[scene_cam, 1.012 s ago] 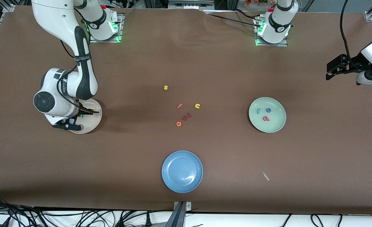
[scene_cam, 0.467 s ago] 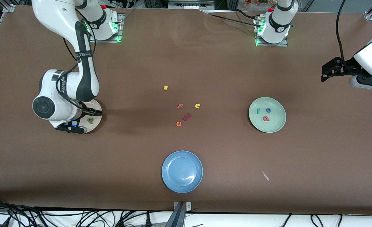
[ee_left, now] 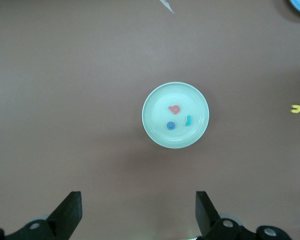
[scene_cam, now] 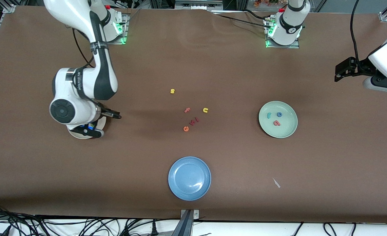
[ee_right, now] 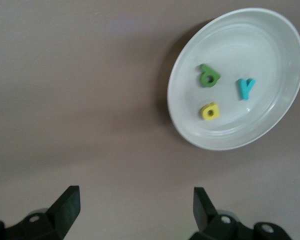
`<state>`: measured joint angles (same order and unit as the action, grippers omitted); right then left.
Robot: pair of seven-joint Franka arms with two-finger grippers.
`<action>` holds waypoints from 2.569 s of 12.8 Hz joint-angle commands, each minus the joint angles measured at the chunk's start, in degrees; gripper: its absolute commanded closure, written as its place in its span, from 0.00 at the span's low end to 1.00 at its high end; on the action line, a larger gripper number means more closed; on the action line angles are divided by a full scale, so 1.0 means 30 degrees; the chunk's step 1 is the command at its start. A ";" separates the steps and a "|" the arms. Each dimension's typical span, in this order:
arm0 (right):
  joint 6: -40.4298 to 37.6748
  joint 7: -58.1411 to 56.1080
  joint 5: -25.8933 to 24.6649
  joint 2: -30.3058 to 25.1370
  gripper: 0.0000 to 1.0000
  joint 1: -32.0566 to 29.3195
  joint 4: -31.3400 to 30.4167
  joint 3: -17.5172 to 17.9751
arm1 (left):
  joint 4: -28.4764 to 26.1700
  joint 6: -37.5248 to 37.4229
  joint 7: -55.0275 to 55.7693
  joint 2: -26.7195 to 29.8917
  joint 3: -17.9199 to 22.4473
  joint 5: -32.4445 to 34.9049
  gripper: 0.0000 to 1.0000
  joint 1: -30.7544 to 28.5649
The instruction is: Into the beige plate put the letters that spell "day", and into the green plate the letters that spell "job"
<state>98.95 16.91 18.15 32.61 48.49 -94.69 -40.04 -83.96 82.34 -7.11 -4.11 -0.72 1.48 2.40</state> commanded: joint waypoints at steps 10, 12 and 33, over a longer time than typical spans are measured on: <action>-0.1491 0.0281 -0.2171 -0.2808 0.00 -0.4132 0.1534 0.5092 | 0.0244 -0.0875 0.0521 0.0434 -0.0375 0.0237 0.00 0.0195; -0.1549 0.0223 -0.3759 -0.3484 0.00 -0.6979 0.1505 0.8090 | 0.0273 -0.1166 0.0611 0.0492 -0.0434 0.0354 0.00 0.0195; -0.4303 -0.4288 -0.6783 -0.8437 0.00 -1.6247 -0.0136 1.5133 | -0.1307 0.0413 0.0406 0.1282 -0.0288 -0.0200 0.00 0.0136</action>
<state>86.88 5.30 -1.64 9.20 2.10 -93.88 3.97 -85.02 81.79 -5.78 -2.59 -1.87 1.44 2.45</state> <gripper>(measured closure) 0.000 0.000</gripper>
